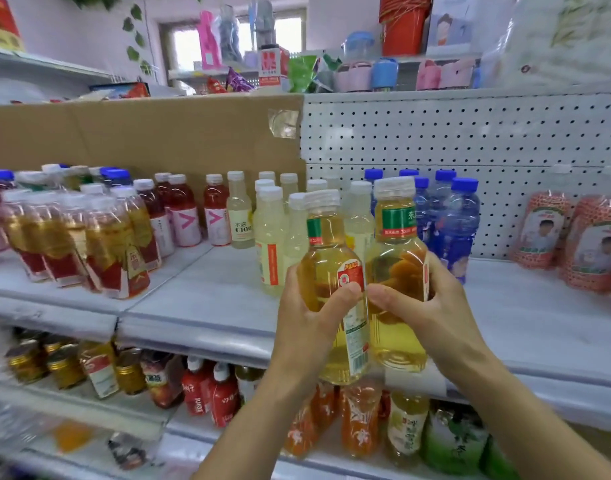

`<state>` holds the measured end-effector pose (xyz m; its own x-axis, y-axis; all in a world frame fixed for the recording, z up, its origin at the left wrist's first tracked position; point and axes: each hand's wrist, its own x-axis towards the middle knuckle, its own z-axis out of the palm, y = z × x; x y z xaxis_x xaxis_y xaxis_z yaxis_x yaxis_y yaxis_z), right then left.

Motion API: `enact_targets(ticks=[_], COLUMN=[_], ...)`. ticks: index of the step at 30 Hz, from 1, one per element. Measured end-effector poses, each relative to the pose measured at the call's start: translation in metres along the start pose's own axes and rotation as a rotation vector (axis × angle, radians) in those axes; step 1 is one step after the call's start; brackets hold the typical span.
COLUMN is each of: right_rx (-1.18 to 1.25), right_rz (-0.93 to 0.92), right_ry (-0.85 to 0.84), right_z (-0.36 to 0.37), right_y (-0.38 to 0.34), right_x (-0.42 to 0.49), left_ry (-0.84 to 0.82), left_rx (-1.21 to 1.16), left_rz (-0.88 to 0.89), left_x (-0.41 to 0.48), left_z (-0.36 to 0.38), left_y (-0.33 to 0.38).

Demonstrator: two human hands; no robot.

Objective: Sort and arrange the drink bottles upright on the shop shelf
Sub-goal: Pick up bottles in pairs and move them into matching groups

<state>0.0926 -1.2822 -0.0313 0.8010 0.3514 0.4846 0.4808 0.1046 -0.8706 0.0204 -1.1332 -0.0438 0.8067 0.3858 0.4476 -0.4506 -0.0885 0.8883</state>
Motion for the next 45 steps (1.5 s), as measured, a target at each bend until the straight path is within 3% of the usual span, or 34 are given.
enact_targets(ticks=[21,32,45], right_rx=[0.126,0.145,0.143], right_rz=[0.057,0.071,0.061], right_ry=[-0.134,-0.165,-0.183], right_z=[0.324,0.397,0.469], right_y=[-0.044,-0.056,-0.027], right_x=[-0.046,-0.041,0.031], left_ry=[0.037,0.07,0.29], left_rx=[0.118,0.087,0.182], left_rz=[-0.057,-0.065,-0.076], left_x=[-0.048,-0.05,0.012], left_z=[-0.327,-0.399,-0.488], left_y=[0.052,0.065,0.042])
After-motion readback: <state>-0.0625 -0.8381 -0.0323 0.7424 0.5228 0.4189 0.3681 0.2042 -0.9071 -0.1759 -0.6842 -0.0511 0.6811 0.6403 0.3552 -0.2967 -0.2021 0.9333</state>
